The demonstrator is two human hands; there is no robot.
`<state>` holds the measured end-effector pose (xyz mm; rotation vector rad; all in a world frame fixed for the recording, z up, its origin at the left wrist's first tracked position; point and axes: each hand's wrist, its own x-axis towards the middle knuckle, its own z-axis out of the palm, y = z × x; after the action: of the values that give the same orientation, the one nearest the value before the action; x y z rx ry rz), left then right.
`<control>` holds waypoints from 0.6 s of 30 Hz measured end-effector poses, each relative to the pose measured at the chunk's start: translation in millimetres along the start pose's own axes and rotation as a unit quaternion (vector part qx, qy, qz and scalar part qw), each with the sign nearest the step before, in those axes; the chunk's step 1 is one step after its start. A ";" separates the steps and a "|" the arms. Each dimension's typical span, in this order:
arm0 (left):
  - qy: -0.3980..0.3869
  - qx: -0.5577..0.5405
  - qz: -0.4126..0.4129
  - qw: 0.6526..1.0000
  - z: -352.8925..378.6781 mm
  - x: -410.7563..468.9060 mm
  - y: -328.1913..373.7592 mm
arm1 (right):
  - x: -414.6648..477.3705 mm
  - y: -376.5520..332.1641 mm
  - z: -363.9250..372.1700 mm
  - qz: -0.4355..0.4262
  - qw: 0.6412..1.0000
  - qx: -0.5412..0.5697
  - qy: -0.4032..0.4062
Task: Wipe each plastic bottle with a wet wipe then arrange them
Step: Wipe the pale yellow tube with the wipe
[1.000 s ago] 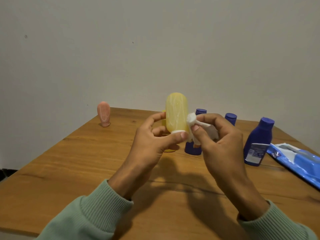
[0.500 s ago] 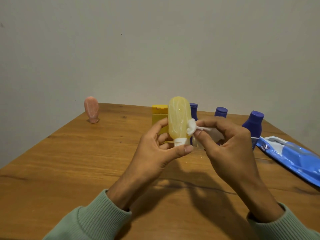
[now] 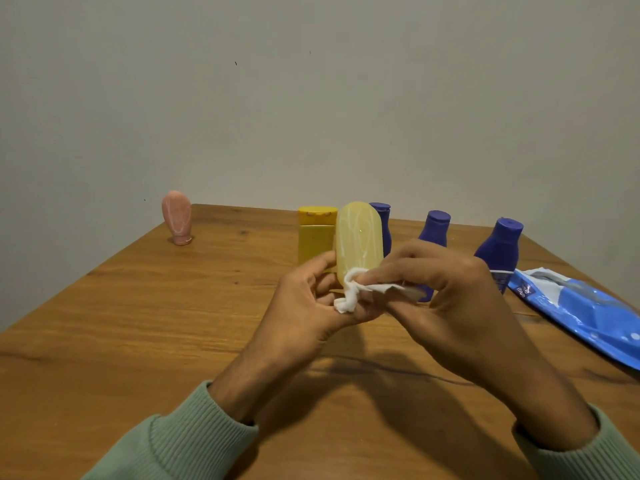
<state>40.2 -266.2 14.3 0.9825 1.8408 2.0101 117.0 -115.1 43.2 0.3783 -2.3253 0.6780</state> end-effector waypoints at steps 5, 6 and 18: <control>-0.018 0.018 0.003 1.000 1.4 -2.8 2.4 | -4.4 4.0 -1.3 -0.007 0.999 -0.029 0.032; -0.018 0.018 0.004 1.000 1.1 -2.8 2.5 | -5.8 3.8 0.8 -0.006 0.998 -0.032 0.047; -0.008 0.043 0.027 0.999 5.6 -4.4 1.7 | -11.5 -6.5 14.8 -0.012 0.991 -0.088 0.105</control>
<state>47.3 -264.7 14.4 1.0800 1.9256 1.9627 120.5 -127.8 28.4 0.2408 -2.1560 0.4723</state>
